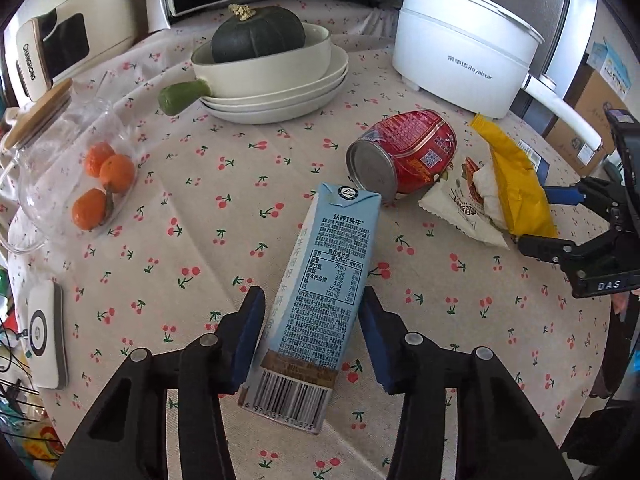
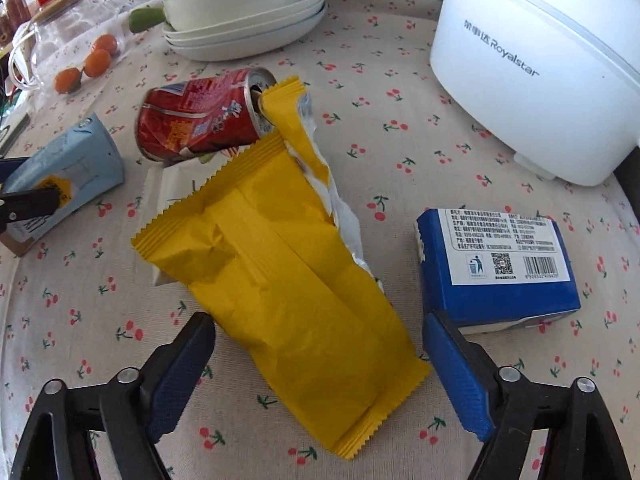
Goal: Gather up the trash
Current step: 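Grasp the light blue milk carton with the left tool while the right tool grasps the yellow snack bag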
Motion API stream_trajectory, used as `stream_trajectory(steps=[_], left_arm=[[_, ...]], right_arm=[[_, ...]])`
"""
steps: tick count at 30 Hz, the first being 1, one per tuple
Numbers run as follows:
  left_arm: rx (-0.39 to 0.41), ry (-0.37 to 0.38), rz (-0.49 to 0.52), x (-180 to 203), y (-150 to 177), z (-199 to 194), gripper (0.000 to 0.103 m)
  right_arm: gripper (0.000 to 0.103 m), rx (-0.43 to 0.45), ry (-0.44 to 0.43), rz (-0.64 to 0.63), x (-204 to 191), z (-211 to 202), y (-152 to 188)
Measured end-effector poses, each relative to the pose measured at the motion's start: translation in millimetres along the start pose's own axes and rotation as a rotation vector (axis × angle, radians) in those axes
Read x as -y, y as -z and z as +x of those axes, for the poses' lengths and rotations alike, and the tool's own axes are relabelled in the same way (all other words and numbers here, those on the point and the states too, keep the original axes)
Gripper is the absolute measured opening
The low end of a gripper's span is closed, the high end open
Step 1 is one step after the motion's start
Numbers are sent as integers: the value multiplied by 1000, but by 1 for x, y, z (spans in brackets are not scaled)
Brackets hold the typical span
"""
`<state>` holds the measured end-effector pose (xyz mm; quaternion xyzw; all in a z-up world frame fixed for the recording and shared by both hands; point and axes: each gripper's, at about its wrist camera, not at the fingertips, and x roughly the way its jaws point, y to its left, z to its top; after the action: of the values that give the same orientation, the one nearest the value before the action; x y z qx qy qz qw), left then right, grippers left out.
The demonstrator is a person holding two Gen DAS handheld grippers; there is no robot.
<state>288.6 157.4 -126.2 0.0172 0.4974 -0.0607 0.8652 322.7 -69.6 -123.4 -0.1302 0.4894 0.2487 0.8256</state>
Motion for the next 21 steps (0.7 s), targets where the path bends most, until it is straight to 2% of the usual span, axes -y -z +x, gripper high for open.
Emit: stream_trajectory(steps=[1, 3, 5, 10, 21], left_arm=[[1, 9, -10, 0, 1, -1, 40], [1, 21, -35, 0, 3, -4, 39], [0, 29, -54, 2, 6, -9, 39], [0, 55, -94, 17, 21, -29, 39], [9, 117, -149, 72, 69, -90, 39]], right_arm=[[73, -13, -8, 5, 2, 3, 1], [52, -4, -46, 31, 7, -1, 5], [45, -9, -44, 35, 7, -8, 11], [43, 5, -70, 66, 8, -40, 33], [43, 33, -68, 70, -6, -126, 98]])
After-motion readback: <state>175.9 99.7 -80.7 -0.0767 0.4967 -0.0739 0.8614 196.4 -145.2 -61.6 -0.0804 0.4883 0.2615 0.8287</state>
